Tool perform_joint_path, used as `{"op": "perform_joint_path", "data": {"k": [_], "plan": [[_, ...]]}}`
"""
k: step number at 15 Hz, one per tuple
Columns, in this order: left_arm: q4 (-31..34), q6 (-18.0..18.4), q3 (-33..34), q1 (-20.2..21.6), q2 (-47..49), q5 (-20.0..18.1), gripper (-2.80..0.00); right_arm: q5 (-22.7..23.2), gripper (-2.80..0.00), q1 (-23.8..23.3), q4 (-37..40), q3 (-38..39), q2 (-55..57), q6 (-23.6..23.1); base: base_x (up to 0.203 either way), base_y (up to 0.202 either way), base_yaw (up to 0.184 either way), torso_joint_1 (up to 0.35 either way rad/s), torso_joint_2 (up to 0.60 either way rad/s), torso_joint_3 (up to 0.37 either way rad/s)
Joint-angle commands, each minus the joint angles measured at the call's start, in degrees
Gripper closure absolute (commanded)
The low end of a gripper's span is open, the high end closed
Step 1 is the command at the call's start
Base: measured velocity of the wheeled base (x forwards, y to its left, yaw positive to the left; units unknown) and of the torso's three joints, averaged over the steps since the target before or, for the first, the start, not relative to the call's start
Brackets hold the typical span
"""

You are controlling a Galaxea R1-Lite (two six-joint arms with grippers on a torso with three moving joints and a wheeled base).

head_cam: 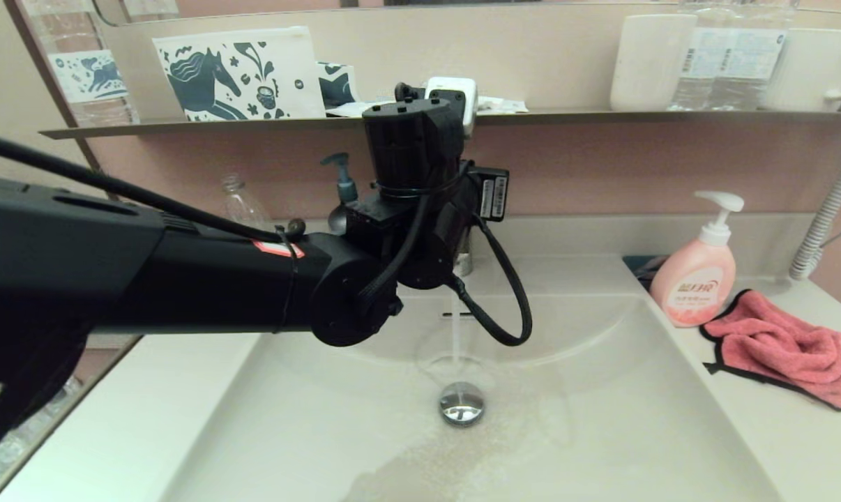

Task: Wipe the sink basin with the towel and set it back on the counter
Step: Turn on the faucet, then turn off the faucet

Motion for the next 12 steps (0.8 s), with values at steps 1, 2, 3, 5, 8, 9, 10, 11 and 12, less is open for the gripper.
{"op": "perform_joint_path", "data": {"k": [1, 2, 3, 5, 8, 9, 10, 11, 12], "plan": [[0.06, 0.61, -2.90, 0.23, 1.38, -0.29, 0.00, 0.00, 0.00, 0.01, -0.03, 0.01, 0.09, -0.02, 0.000, 0.000, 0.000, 0.000, 0.00, 0.000], [0.06, 1.96, -3.96, 0.24, 2.03, -0.53, 0.00, 0.00, 0.00, 0.00, -0.03, 0.01, 0.09, -0.02, 0.000, 0.000, 0.000, 0.000, 0.00, 0.000], [0.06, 2.41, -4.43, 0.24, 2.53, -1.00, 0.00, 0.00, 0.00, 0.00, -0.04, 0.01, 0.09, -0.02, 0.000, 0.000, 0.000, 0.000, 0.00, 0.000], [0.06, 2.56, -5.22, 0.31, 3.58, -1.57, 0.00, 0.00, 0.00, 0.00, -0.04, 0.01, 0.08, -0.02, 0.000, 0.000, 0.000, 0.000, 0.00, 0.000], [0.14, 2.86, -6.45, 0.50, 4.59, -1.88, 0.00, 0.00, 0.00, 0.00, -0.04, 0.01, 0.07, -0.02, 0.000, 0.000, 0.000, 0.000, 0.00, 0.000], [0.14, 3.61, -6.54, 0.75, 4.73, -2.52, 0.00, 0.00, 0.00, 0.00, -0.04, 0.01, 0.09, -0.02, 0.000, 0.000, 0.000, 0.000, 0.00, 0.000], [0.14, 4.02, -6.63, 0.85, 4.95, -2.69, 0.00, 0.00, 0.00, 0.00, -0.04, 0.01, 0.09, -0.02, 0.000, 0.000, 0.000, 0.000, 0.00, 0.000], [0.06, 4.04, -6.65, 0.85, 5.36, -2.69, 0.00, 0.00, 0.00, 0.00, -0.04, 0.01, 0.09, -0.02, 0.000, 0.000, 0.000, 0.000, 0.00, 0.000], [0.06, 4.04, -6.65, 0.94, 5.62, -2.69, 0.00, 0.00, 0.00, 0.00, -0.03, 0.01, 0.09, -0.02, 0.000, 0.000, 0.000, 0.000, 0.00, 0.000]]}}
